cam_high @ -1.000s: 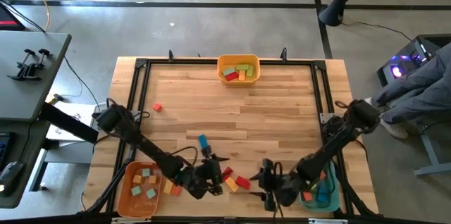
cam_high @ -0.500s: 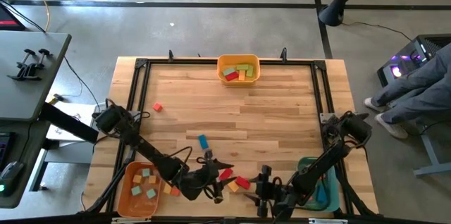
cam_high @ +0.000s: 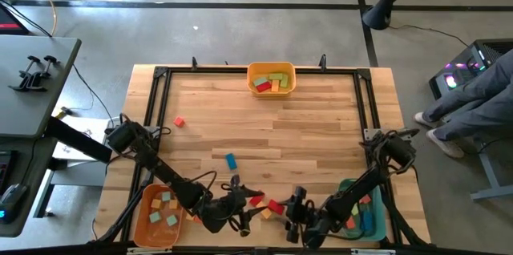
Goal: Sort blocks by size
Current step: Put the large red rectangle block into the green bin
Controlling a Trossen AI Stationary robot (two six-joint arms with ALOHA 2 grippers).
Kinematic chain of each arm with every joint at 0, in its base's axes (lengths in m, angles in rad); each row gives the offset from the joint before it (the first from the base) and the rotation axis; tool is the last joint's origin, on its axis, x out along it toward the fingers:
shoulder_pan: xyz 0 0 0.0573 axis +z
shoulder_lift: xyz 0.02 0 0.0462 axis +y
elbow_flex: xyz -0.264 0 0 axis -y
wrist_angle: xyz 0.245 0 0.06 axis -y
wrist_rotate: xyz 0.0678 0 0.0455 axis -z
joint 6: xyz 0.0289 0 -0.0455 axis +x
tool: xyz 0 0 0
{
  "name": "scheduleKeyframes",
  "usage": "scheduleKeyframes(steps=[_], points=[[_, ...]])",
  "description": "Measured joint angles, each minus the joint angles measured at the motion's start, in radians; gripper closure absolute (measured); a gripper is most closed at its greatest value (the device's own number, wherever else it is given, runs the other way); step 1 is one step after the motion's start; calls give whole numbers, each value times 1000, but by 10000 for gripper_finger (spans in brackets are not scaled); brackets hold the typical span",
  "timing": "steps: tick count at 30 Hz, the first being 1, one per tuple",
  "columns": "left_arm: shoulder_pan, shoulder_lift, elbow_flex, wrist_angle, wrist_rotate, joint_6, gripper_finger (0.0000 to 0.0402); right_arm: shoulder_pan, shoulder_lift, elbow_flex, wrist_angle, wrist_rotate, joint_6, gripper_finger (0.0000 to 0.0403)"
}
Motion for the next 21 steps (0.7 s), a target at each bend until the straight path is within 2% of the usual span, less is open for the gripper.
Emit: scheduleKeyframes(steps=[12,18,21], points=[[3,0,0,-6,0,23,212,3,9,-2,-155,25,104,172],[3,0,0,-8,0,41,212,3,8,-2,-167,29,104,173],[3,0,0,-8,0,42,212,2,8,-2,-169,29,96,185]])
